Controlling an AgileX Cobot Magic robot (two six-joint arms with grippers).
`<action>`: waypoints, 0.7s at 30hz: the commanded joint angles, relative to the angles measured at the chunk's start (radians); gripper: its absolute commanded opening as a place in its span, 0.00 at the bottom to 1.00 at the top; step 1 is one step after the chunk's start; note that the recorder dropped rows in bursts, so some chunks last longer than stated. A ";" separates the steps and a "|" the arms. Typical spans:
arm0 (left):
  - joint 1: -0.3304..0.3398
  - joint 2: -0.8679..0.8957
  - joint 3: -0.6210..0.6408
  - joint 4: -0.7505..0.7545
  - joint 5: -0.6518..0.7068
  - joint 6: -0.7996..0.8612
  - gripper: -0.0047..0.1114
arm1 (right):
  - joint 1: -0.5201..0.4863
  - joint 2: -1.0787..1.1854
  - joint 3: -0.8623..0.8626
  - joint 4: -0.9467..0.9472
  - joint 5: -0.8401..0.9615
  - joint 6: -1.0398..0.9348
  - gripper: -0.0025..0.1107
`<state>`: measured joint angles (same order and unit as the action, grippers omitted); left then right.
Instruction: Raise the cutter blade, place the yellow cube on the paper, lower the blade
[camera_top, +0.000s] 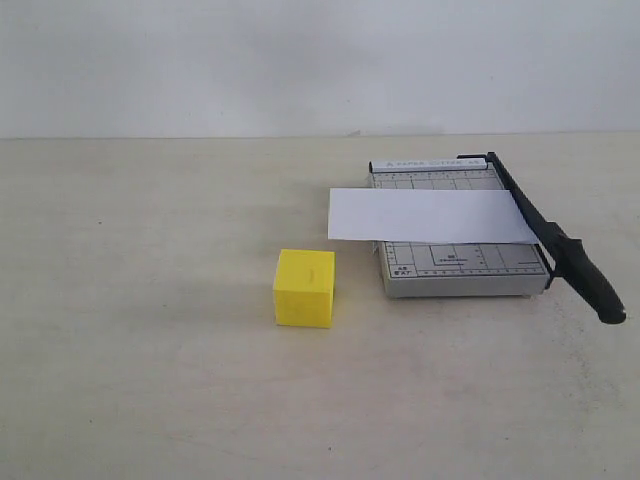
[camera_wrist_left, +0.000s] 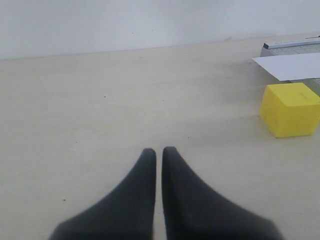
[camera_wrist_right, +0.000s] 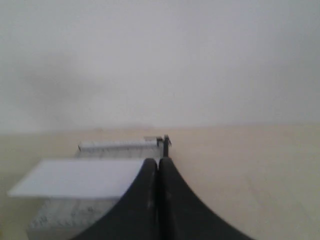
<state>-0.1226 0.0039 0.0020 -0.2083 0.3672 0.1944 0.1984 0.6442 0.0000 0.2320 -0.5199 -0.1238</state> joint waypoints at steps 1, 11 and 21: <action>0.001 -0.004 -0.002 -0.004 -0.007 -0.008 0.08 | 0.000 0.451 -0.105 -0.023 -0.163 -0.038 0.02; 0.001 -0.004 -0.002 -0.004 -0.007 -0.008 0.08 | 0.000 0.822 -0.326 -0.009 -0.151 -0.215 0.54; 0.001 -0.004 -0.002 -0.004 -0.007 -0.008 0.08 | 0.000 0.822 -0.319 -0.006 -0.143 -0.126 0.63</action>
<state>-0.1226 0.0039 0.0020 -0.2083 0.3672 0.1944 0.1984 1.4666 -0.3270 0.2387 -0.6638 -0.2563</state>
